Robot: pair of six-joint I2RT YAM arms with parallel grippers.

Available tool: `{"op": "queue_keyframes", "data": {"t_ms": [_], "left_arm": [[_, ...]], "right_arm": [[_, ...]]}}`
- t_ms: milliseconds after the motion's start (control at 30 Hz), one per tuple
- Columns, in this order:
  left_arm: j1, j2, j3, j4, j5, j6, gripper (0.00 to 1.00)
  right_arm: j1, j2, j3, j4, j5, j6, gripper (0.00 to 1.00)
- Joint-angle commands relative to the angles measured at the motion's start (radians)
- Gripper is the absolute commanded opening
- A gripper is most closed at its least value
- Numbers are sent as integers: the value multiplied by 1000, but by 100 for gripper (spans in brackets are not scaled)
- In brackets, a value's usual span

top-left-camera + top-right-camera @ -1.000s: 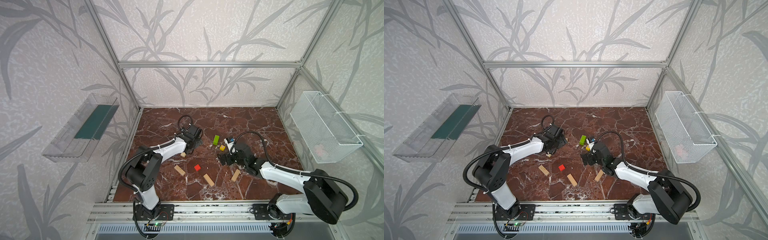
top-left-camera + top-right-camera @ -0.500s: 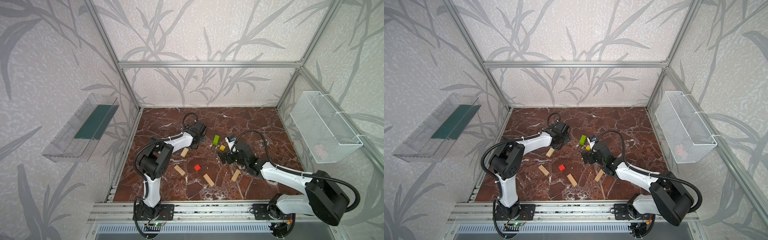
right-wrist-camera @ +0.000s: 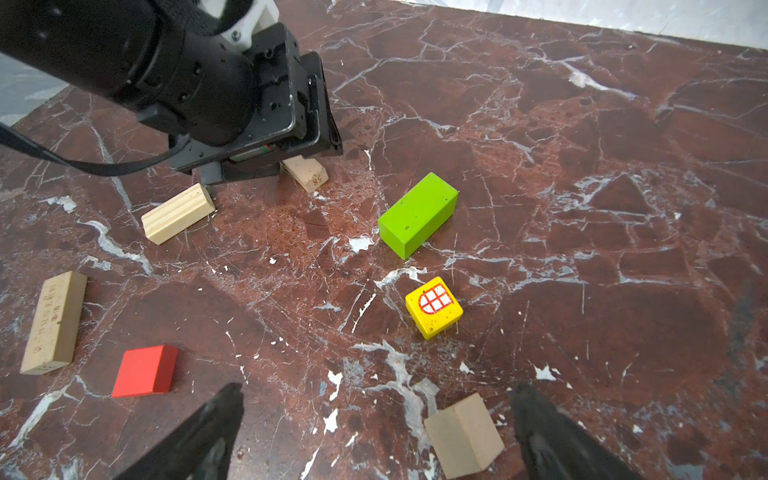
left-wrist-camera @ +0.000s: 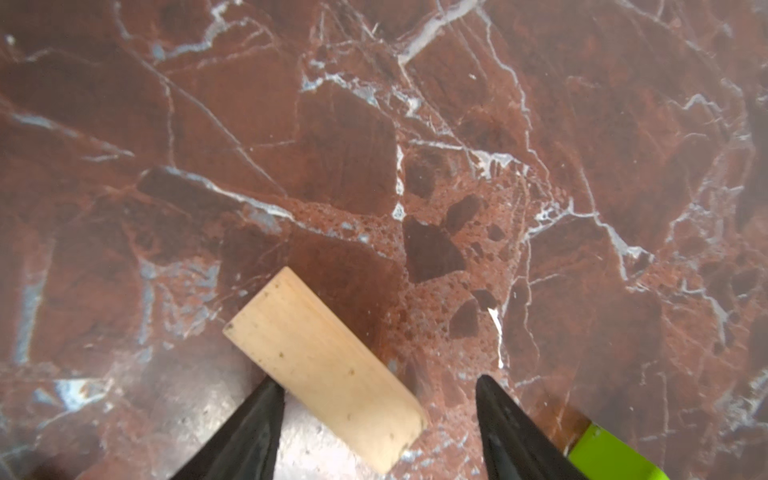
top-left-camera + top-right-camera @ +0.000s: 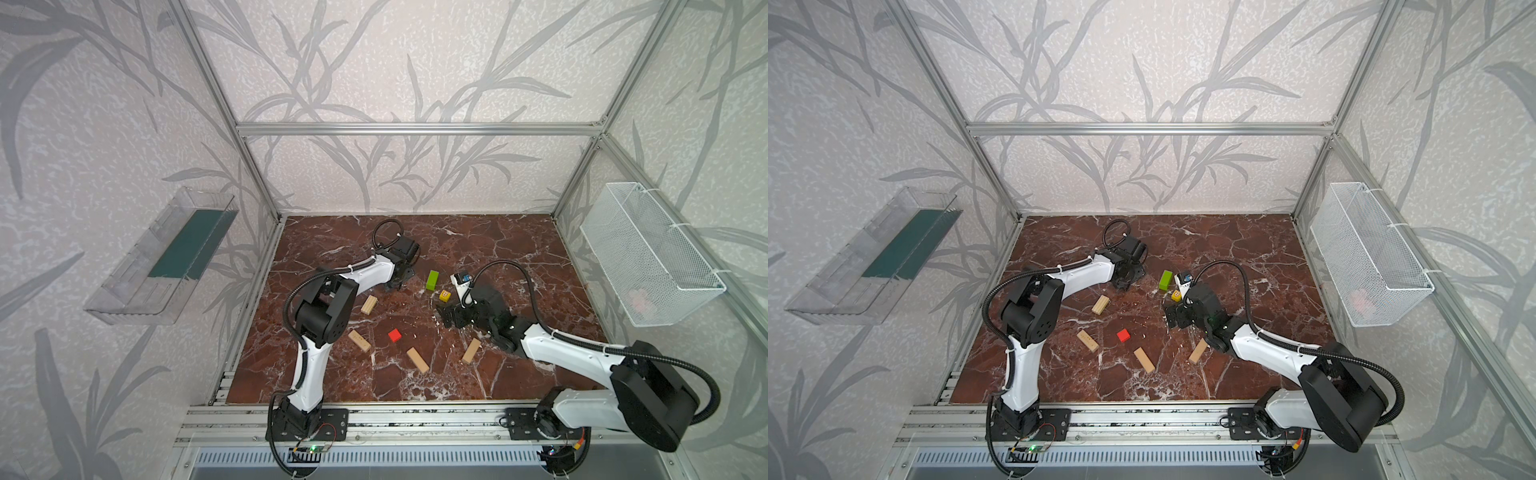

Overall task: Build the wood block tower
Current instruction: 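Close the left gripper on the upright pine bar and lift it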

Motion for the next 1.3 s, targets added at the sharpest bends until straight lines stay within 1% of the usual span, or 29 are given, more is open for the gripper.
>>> {"op": "queue_keyframes", "data": {"t_ms": [0,100,200,567,700,900,1167,1267], "left_arm": [[5,48,79,-124,-69,36,66],[7,88,141,-183,-82,64,58],[8,111,183,-237,-91,89,53],[8,118,200,-266,-63,170,36],[8,110,198,-264,-15,213,30],[6,68,152,-238,47,284,22],[1,-55,56,-219,56,353,17],[-7,-113,-6,-204,90,374,15]], "right_arm": [[3,-26,-8,9,14,-6,99],[2,-26,-8,9,16,-5,99],[3,-28,-7,8,18,-5,99],[2,-33,-8,4,13,-9,99],[3,-37,-7,2,2,-9,99],[3,-42,-8,-1,-13,-12,99],[2,-62,-19,0,-28,-6,99],[2,-77,-29,-11,-35,0,99]]}}
